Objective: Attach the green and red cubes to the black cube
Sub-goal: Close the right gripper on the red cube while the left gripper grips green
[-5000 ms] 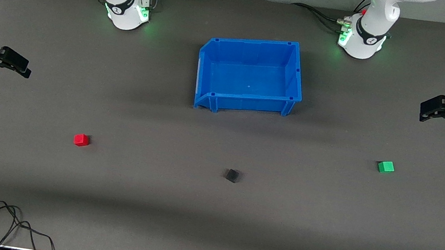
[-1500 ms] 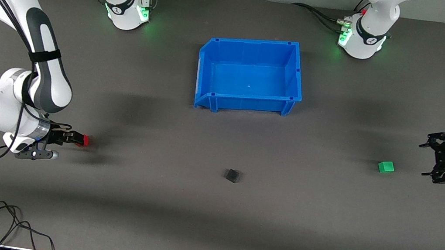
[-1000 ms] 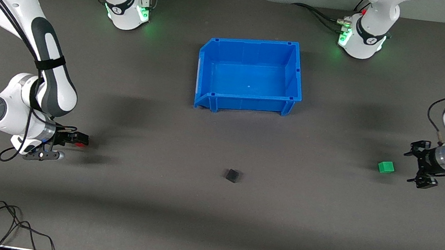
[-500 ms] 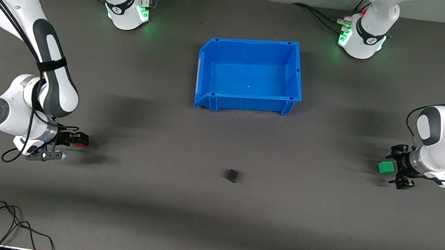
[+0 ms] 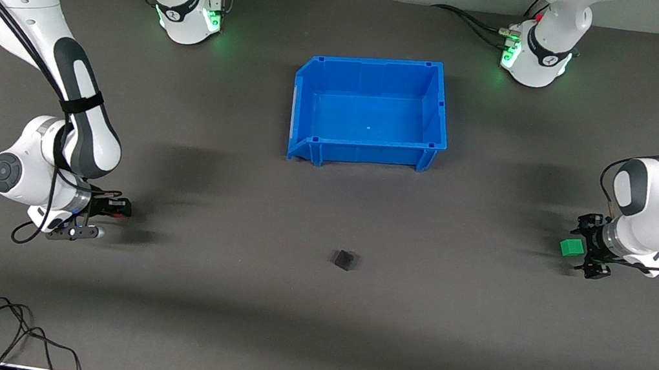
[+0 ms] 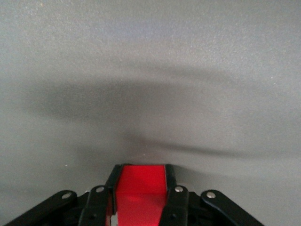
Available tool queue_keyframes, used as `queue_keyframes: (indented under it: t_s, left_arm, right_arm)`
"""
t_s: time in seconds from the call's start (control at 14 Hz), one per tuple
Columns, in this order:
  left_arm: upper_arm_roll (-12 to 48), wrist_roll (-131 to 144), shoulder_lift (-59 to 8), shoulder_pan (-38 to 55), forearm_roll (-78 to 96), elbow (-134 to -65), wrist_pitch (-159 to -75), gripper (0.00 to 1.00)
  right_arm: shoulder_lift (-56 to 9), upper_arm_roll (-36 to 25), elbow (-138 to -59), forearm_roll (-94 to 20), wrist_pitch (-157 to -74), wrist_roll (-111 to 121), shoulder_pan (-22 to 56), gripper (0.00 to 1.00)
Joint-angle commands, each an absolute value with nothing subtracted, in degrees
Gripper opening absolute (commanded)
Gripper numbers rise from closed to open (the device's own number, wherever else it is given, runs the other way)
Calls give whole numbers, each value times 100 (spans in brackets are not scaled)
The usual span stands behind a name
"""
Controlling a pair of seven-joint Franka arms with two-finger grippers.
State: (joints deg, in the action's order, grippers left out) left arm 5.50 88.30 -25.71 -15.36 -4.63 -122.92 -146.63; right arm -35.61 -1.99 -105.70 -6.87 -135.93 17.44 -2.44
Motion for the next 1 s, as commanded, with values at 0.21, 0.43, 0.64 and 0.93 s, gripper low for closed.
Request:
queue_keyframes:
  t_s: [0.21,0.43,0.64,0.93]
  left_arm:
    - [457,8991,-2540,-1529,-703,-12542,-14994,90]
    - [457,8991,-2540,-1494,-703,-12551,-14994,90]
    - [466,8991,-2549,-1477,-703,-12551,-15003,85]
    - [466,8991,-2575,-1477,-703,-12551,-15003,13]
  right_arm:
    - [-3393,-211,-10371,-808,-13482,1347,-263,10]
    - [-3217,-202,-10293,-1001,-13054,286,-255,10]
    - [-3278,-159,-9583,-1116,-12088,-1339,-176,11]
    - [-3699,-149,-8809,-1160,-12067,-3327,306,11]
